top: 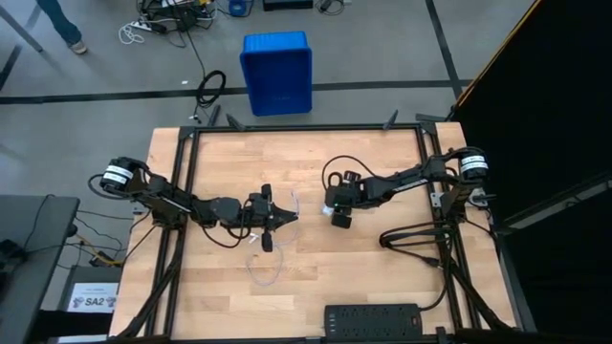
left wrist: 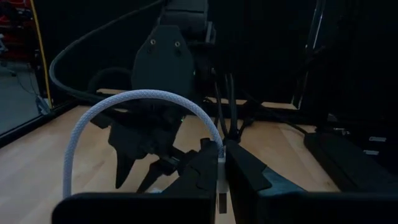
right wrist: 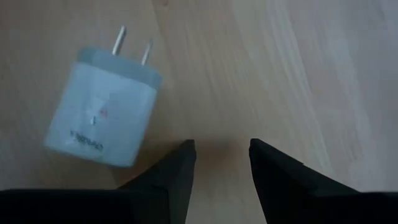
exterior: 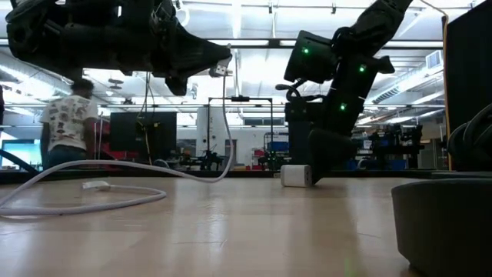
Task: Insert USB
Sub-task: Insert the white USB cable into the white charger adapter
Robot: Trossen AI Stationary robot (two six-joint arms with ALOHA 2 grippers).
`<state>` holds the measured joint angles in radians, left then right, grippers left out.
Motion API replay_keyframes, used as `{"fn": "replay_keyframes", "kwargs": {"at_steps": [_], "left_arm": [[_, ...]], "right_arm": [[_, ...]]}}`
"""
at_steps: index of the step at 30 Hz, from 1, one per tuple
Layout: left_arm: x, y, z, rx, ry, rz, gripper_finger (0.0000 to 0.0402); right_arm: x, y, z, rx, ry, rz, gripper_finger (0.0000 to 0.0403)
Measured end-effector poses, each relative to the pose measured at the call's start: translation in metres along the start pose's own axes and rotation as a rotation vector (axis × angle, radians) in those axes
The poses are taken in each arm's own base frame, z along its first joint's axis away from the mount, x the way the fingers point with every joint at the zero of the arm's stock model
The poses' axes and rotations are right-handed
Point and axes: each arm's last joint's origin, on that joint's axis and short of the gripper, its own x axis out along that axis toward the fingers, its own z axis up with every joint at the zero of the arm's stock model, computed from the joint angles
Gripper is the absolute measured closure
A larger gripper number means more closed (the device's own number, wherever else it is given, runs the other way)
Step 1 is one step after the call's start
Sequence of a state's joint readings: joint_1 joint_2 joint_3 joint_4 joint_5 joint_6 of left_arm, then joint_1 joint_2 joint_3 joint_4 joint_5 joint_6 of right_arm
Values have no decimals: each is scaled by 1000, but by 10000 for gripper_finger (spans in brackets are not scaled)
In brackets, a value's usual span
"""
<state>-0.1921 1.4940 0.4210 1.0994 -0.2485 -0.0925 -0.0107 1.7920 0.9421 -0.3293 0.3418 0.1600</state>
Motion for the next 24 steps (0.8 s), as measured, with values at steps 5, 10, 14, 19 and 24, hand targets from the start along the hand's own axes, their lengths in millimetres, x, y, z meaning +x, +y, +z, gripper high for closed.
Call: {"fn": "replay_keyframes", "kwargs": {"at_steps": [5,10,14,19,24], "left_arm": [[0,0,0,1,1,0,401],[0,0,-1,2,6,0,401],[0,0,-1,2,6,0,401],[0,0,-1,2,6,0,401],[0,0,-1,2,6,1,401]], "right_arm": [[-4,8,0,42,-18,24,273],[-9,19,0,88,-10,108,274],[-12,28,-1,96,-15,149,277],[-14,39,2,104,-60,240,276],[-18,50,6,60,-110,356,278]]}}
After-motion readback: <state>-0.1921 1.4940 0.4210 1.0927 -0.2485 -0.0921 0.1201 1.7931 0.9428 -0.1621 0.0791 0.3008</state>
